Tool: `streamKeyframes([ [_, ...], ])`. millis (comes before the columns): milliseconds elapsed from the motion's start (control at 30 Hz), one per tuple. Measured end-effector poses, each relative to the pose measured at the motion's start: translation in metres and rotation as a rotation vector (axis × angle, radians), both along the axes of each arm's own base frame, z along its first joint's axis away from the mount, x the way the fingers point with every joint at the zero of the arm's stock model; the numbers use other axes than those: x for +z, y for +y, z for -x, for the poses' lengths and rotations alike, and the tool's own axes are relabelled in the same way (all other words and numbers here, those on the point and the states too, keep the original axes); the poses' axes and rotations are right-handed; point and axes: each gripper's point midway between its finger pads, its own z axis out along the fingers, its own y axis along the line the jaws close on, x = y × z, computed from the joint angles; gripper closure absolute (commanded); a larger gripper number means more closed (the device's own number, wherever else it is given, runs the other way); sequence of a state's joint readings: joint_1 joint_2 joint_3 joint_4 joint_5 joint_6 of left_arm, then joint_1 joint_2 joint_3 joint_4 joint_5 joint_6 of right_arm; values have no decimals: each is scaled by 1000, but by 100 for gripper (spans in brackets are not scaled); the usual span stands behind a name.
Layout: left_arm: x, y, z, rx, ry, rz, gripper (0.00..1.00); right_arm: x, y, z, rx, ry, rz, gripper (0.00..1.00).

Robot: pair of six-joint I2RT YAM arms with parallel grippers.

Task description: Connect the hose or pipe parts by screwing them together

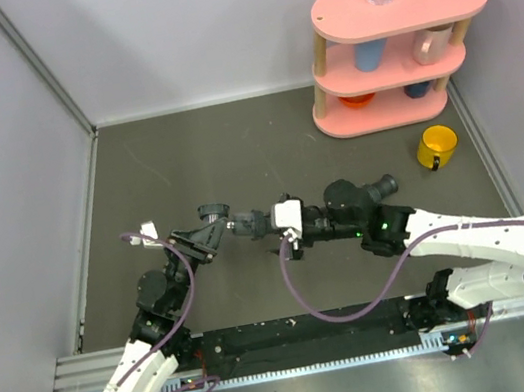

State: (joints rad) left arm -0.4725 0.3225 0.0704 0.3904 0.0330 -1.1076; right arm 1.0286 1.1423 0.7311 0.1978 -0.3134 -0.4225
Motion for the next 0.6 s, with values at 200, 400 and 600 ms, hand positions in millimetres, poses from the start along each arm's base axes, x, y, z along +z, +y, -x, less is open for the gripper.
streamKeyframes([
  [200,-1,0,0,-3,2,-1,100,-14,10,-2,27,21,45,28],
  [400,-4,0,0,2,11,-11,100,-21,17,-5,31,37,70,28],
  [600,-8,5,-4,33,24,-22,100,-26,24,-12,25,51,92,28],
])
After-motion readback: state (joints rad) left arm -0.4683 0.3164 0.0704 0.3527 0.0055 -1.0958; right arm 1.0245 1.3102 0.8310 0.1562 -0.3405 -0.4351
